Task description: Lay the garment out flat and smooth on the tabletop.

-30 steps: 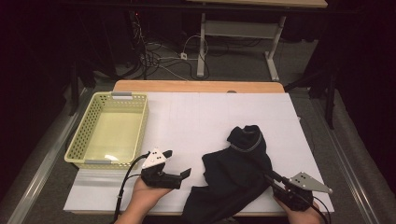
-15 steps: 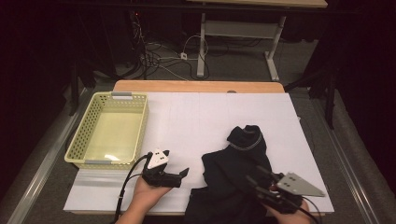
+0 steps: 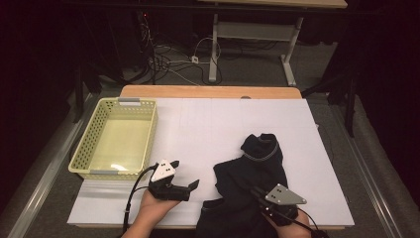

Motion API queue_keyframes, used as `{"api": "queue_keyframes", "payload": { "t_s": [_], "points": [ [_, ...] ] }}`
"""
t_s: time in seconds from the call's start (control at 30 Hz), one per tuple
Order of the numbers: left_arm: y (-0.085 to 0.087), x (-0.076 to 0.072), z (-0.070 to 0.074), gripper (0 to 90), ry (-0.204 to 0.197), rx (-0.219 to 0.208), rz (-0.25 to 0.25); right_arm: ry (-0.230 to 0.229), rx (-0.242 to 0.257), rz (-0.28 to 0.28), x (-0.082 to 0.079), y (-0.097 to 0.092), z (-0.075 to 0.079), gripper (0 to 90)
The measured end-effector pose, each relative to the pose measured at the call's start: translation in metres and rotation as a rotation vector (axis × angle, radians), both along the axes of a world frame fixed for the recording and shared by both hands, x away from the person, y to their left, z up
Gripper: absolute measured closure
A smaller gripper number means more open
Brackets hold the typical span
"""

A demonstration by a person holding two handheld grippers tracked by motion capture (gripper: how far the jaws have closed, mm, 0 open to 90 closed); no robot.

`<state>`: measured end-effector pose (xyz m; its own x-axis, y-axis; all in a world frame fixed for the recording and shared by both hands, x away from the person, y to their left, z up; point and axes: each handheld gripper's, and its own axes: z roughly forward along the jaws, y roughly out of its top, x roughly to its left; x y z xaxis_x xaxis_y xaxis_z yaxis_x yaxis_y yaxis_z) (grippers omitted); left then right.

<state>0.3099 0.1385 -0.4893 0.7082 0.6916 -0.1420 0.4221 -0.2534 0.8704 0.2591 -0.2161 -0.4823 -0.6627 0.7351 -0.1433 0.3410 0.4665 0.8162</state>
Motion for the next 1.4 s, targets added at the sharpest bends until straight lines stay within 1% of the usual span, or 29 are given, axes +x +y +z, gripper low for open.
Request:
{"api": "queue_keyframes", "payload": {
  "t_s": [0.07,0.1,0.13,0.17,0.2,0.23,0.27,0.3,0.37,0.43,0.5,0.63,0.73,0.8,0.87,0.93,1.0,1.03,1.07,1.1,1.2,1.27,1.33,1.37,1.4],
  "points": [
    [0.0,0.0,0.0,2.2,0.005,-0.002,-0.001,-0.011,0.035,-0.002,-0.002,-0.006,0.005,84.3],
    [0.0,0.001,0.0,2.2,0.007,-0.003,0.0,-0.026,0.054,-0.007,-0.004,-0.01,0.009,84.3],
    [0.0,0.001,0.0,2.3,0.009,-0.004,0.0,-0.048,0.074,-0.021,-0.006,-0.016,0.015,84.4],
    [0.0,0.001,0.0,2.2,0.009,-0.005,0.001,-0.074,0.08,-0.036,-0.008,-0.022,0.02,84.3],
    [0.0,0.001,0.0,2.3,0.008,-0.003,-0.001,-0.086,0.087,-0.051,-0.009,-0.027,0.023,84.3],
    [0.0,0.001,0.0,2.3,0.008,-0.003,-0.001,-0.107,0.107,-0.081,-0.01,-0.038,0.028,84.4],
    [0.0,0.001,0.0,2.3,0.008,-0.002,-0.002,-0.116,0.119,-0.103,-0.011,-0.045,0.031,84.4],
    [0.0,0.001,0.0,2.3,0.011,-0.003,-0.002,-0.128,0.137,-0.138,-0.011,-0.057,0.034,84.5],
    [0.0,0.002,0.0,2.3,0.015,-0.003,-0.005,-0.135,0.154,-0.189,-0.01,-0.075,0.036,84.6],
    [0.0,0.002,0.0,2.3,0.017,-0.003,-0.007,-0.128,0.17,-0.25,-0.01,-0.095,0.036,84.6],
    [0.0,0.002,0.0,2.3,0.019,0.0,-0.01,-0.125,0.173,-0.309,-0.01,-0.116,0.033,84.7],
    [-0.001,0.003,0.0,2.3,0.023,0.003,-0.012,-0.11,0.18,-0.399,-0.009,-0.148,0.027,84.7],
    [-0.001,0.003,0.0,3.6,0.023,0.004,-0.013,-0.089,0.184,-0.455,-0.009,-0.165,0.021,84.7],
    [-0.001,0.003,0.0,3.6,0.025,0.008,-0.014,-0.062,0.186,-0.483,-0.007,-0.171,0.015,84.6],
    [-0.002,0.003,0.0,3.7,0.025,0.013,-0.014,-0.041,0.184,-0.489,-0.005,-0.173,0.008,83.8],
    [-0.002,0.003,0.0,3.7,0.024,0.015,-0.013,-0.04,0.187,-0.48,-0.005,-0.171,0.009,81.3],
    [-0.002,0.003,0.0,3.7,0.024,0.015,-0.011,-0.05,0.202,-0.466,-0.006,-0.168,0.014,73.4],
    [-0.002,0.003,0.0,3.7,0.025,0.015,-0.01,-0.062,0.219,-0.448,-0.006,-0.165,0.018,68.0],
    [-0.002,0.003,0.0,3.7,0.025,0.016,-0.009,-0.077,0.227,-0.435,-0.008,-0.163,0.022,63.0],
    [-0.002,0.003,0.0,3.6,0.024,0.019,-0.008,-0.088,0.231,-0.431,-0.009,-0.16,0.026,59.9],
    [-0.004,0.003,0.0,3.7,0.023,0.035,-0.006,-0.127,0.249,-0.383,-0.013,-0.148,0.04,53.7],
    [-0.005,0.002,0.0,3.8,0.018,0.044,-0.002,-0.148,0.24,-0.356,-0.015,-0.14,0.046,51.6],
    [-0.005,0.001,0.0,5.3,0.014,0.046,0.003,-0.156,0.233,-0.318,-0.017,-0.13,0.05,48.6],
    [-0.005,0.001,0.0,5.4,0.012,0.048,0.004,-0.152,0.232,-0.298,-0.017,-0.123,0.049,47.1],
    [-0.005,0.001,0.0,5.4,0.012,0.048,0.004,-0.139,0.227,-0.281,-0.017,-0.119,0.048,45.2]
  ]
}}
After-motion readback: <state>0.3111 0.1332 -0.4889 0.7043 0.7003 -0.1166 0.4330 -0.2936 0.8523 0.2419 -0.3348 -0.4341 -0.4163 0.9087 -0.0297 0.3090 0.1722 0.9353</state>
